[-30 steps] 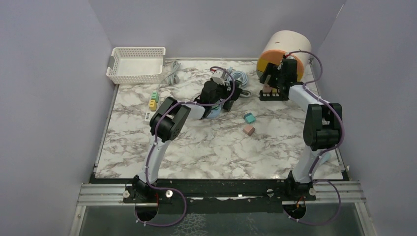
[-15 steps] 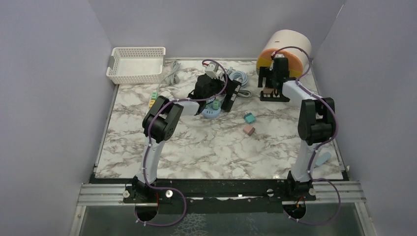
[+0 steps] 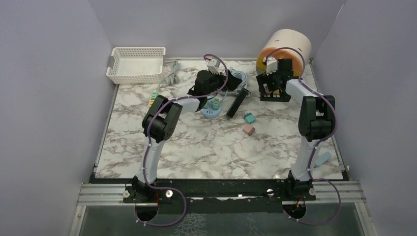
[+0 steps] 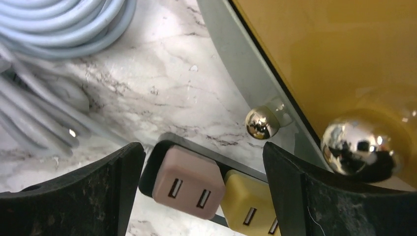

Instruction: Pull the plug off the socket

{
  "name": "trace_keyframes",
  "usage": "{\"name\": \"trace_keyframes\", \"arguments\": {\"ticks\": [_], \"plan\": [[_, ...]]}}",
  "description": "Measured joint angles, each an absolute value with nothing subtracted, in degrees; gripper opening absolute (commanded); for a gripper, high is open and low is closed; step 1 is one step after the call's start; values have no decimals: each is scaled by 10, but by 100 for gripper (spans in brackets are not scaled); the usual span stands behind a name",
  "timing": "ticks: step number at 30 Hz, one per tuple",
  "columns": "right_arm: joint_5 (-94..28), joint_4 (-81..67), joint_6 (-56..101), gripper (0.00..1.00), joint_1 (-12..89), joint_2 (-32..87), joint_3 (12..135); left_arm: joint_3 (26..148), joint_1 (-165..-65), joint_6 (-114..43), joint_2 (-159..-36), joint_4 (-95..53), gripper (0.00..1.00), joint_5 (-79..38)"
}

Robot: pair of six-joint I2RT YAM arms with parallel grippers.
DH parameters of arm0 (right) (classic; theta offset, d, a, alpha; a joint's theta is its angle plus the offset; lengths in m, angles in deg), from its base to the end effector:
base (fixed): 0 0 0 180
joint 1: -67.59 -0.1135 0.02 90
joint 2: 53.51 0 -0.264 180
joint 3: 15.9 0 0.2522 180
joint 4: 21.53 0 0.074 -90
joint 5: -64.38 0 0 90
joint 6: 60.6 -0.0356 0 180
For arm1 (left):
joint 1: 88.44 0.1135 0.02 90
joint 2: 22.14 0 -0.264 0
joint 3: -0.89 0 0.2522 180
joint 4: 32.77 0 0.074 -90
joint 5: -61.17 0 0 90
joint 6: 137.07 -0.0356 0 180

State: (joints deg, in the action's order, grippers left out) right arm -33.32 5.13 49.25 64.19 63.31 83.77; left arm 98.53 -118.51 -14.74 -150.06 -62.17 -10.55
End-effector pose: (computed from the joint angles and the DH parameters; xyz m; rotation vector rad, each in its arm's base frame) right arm 0.4579 0.0320 0.1991 -0.5341 2.2647 0.0130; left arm 0.4339 -0.2641 0.1929 0.2325 1.6815 -1.0860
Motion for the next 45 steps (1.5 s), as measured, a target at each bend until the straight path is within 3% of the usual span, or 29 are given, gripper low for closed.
{"name": "trace_keyframes", "arguments": {"ticks": [5,18,20,21,22,30,45], "plan": [[-404,55,544,88,662,624,821,995,-1183,-135,-1501,-622,99,-91],[-450,74,603,48,661,629,822,996,-1181,-128,-1501,-618,99,-84],[-451,78,603,29,658,630,822,996,-1181,-126,-1501,-617,99,-82],[-450,78,601,8,658,630,822,996,-1181,-125,-1501,-617,99,-79],[-450,79,599,2,658,630,822,996,-1181,-124,-1501,-617,99,-76],[-449,77,541,1,657,625,820,1029,-1181,-117,-1501,-613,99,-25],[-458,69,246,1,654,563,858,1063,-1222,-72,-1512,-618,99,28]]}}
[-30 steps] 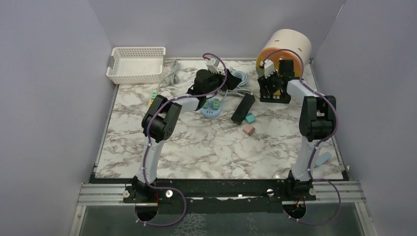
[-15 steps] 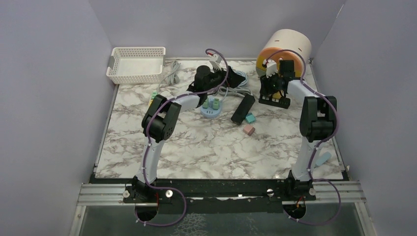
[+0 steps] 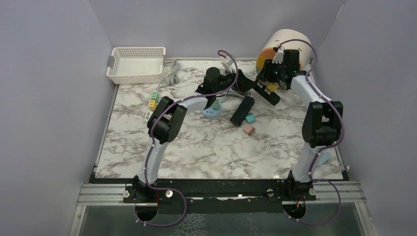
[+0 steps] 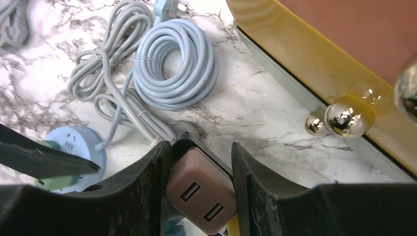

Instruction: Pull the plug off the socket

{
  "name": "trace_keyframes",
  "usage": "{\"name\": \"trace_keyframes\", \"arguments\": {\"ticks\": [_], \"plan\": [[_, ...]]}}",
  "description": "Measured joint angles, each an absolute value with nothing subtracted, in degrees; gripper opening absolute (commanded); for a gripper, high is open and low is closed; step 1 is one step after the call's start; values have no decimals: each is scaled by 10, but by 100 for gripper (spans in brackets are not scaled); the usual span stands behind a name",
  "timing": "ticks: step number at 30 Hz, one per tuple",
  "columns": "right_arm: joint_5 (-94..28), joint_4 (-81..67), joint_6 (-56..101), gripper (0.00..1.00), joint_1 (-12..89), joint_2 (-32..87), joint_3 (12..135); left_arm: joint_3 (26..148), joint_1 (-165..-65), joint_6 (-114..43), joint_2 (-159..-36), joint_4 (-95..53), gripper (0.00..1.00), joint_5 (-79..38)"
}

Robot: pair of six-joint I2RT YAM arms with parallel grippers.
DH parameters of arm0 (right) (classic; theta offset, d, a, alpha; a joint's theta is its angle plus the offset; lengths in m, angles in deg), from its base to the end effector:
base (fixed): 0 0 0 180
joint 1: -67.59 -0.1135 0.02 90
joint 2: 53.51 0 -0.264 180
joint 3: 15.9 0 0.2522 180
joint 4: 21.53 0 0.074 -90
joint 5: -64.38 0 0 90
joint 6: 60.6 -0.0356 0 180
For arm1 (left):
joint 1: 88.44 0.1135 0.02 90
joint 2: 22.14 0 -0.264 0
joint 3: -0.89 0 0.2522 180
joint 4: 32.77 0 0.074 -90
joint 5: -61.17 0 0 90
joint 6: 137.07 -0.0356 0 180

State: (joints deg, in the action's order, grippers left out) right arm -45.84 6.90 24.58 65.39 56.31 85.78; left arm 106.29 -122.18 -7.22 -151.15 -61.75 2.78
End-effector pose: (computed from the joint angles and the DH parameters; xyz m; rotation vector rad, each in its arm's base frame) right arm 0.4446 0.0294 0.2622 -0.1465 2.1959 0.4576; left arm 0.4230 -0.3050 0.2274 0.4101 1.6186 -1.4104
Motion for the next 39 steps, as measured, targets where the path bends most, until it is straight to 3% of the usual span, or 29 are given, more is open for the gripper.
{"name": "trace_keyframes", "arguments": {"ticks": [23,24,26,27,30,31,39], "plan": [[-457,69,116,1,635,529,859,1187,-1238,-40,-1594,-462,99,-13],[-457,69,114,1,632,529,859,1193,-1240,-40,-1597,-462,96,-13],[-457,69,112,1,628,529,859,1204,-1244,-38,-1602,-461,81,-12],[-457,69,112,1,626,529,859,1211,-1247,-35,-1606,-461,68,-11],[-457,69,108,1,620,529,861,1222,-1253,-30,-1614,-463,7,-10],[-454,73,111,1,619,529,865,1222,-1253,-25,-1615,-456,0,-17],[-431,85,115,1,616,516,868,1235,-1247,-18,-1623,-444,0,-24]]}}
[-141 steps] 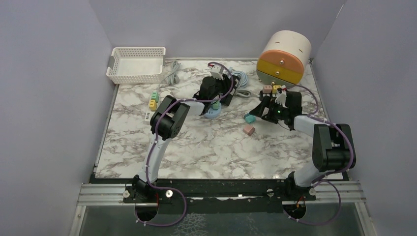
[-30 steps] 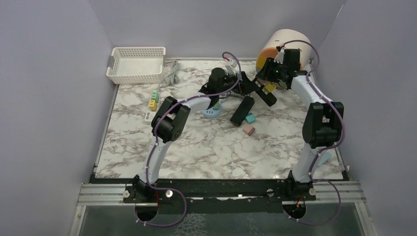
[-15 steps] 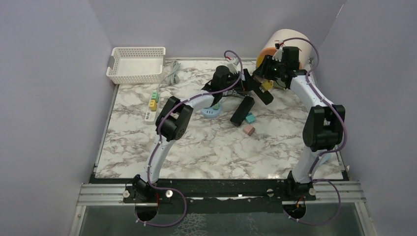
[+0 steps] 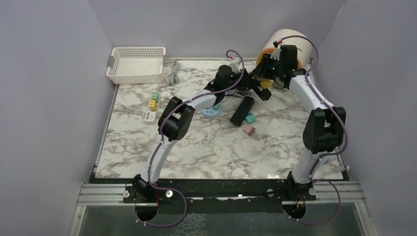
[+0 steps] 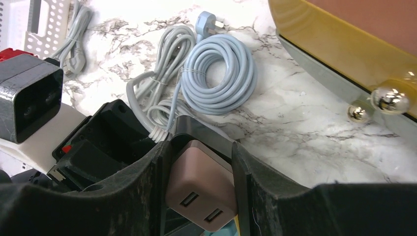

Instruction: Pull the plug off the socket

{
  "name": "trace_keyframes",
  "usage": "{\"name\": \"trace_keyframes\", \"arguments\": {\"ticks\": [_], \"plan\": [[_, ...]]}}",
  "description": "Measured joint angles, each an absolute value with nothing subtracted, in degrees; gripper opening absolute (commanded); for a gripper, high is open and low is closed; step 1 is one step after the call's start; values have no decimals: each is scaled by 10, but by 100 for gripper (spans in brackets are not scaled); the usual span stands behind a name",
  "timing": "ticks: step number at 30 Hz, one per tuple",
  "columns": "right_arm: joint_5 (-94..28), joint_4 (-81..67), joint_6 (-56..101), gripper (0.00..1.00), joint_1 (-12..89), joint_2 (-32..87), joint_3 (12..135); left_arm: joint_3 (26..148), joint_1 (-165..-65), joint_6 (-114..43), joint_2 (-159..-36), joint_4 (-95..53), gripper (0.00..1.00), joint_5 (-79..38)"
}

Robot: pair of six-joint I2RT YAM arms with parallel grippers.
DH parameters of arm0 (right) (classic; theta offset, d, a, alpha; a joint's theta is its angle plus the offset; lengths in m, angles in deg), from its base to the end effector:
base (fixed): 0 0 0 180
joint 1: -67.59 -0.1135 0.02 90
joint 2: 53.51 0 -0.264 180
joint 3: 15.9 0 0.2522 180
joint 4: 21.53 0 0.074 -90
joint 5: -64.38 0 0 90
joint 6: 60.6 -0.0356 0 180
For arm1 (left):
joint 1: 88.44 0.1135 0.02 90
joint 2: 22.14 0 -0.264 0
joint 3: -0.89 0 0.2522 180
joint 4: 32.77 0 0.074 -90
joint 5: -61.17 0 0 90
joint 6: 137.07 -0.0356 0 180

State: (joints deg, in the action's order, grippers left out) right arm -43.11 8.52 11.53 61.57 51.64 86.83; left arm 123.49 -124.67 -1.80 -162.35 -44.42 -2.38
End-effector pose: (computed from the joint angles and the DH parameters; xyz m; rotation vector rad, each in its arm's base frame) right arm 0.4285 0.0560 0.2997 0.0414 2.1614 0.5689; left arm 0.4492 -0.3488 0.1952 0.2440 1.8694 -1.4132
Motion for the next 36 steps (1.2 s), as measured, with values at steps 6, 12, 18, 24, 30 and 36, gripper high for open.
{"name": "trace_keyframes", "arguments": {"ticks": [6,12,18,24,30,36], "plan": [[-445,74,114,1,635,464,840,1253,-1253,-15,-1621,-462,0,-17],[-558,25,89,1,686,436,793,1255,-1260,-12,-1617,-473,0,1],[-635,21,67,1,722,435,810,1252,-1260,-17,-1618,-443,0,-9],[-514,64,162,11,656,429,956,1249,-1222,-16,-1651,-369,0,-40],[-468,65,239,61,595,402,929,1258,-1219,-19,-1651,-356,0,-49],[-454,72,305,64,611,426,845,1258,-1219,-23,-1651,-356,0,-47]]}}
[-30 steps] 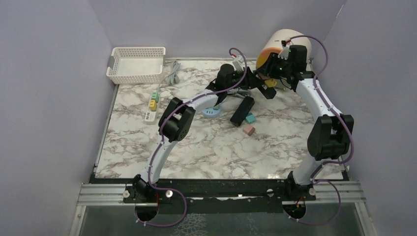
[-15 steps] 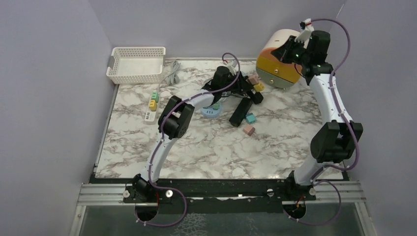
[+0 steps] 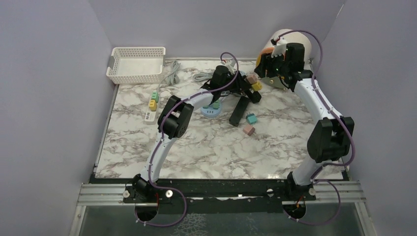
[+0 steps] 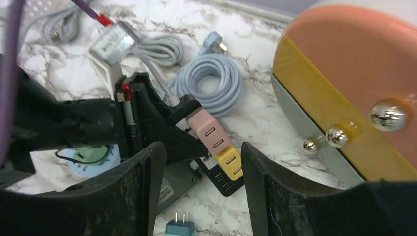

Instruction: Pull the plug off the socket

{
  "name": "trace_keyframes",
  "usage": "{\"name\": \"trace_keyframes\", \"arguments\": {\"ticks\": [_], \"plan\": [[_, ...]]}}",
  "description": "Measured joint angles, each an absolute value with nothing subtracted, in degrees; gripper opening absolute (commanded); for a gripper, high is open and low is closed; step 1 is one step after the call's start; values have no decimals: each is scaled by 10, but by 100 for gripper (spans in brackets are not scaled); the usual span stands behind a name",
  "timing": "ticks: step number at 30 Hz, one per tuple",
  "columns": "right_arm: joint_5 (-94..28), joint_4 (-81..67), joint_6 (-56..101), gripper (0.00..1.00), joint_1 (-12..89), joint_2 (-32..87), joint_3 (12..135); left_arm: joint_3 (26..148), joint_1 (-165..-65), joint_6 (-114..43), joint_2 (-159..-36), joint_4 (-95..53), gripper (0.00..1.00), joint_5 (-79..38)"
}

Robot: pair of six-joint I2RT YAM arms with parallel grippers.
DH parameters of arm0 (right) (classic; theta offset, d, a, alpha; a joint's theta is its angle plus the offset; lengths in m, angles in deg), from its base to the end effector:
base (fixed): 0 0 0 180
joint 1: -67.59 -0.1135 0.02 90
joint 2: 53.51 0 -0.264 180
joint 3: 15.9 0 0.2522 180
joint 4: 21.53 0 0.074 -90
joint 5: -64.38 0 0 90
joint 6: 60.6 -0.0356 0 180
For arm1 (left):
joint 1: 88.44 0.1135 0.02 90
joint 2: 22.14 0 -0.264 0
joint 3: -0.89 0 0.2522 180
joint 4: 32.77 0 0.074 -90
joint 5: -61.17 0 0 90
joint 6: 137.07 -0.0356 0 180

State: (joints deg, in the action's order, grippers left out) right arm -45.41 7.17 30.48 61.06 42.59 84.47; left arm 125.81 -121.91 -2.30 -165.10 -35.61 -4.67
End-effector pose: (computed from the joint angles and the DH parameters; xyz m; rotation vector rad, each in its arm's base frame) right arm 0.3935 0.0572 0.3503 -0.3535 1.9614 0.4057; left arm 0.4702 -0.3283 0.1665 0.1292 2.0291 -1.3011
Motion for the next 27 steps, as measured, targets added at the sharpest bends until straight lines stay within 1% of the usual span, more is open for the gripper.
{"name": "trace_keyframes", "arguments": {"ticks": [2,7,12,15,16,17,18,19,20,21,22,23,27], "plan": [[-456,71,319,69,611,444,836,1258,-1219,-24,-1651,-356,0,-44],[-485,63,351,74,611,487,833,1258,-1218,-26,-1651,-356,0,-35],[-514,57,375,76,610,537,841,1258,-1218,-28,-1651,-356,0,-26],[-519,56,385,72,610,557,841,1258,-1218,-30,-1651,-356,0,-22],[-521,56,387,69,610,562,841,1258,-1217,-30,-1651,-356,0,-21],[-522,56,390,64,610,567,843,1258,-1217,-30,-1651,-356,0,-20],[-525,56,392,55,610,572,846,1258,-1216,-30,-1651,-356,0,-19],[-527,55,394,45,610,577,850,1258,-1215,-30,-1651,-356,0,-17],[-531,56,396,31,610,581,853,1258,-1215,-30,-1651,-356,0,-16],[-536,56,397,13,610,584,857,1258,-1215,-29,-1651,-356,0,-15],[-540,56,399,3,610,586,860,1258,-1215,-29,-1651,-356,0,-14],[-546,57,408,1,610,586,862,1259,-1214,-28,-1651,-356,0,-12],[-555,57,427,1,610,586,863,1259,-1208,-27,-1650,-355,0,2]]}}
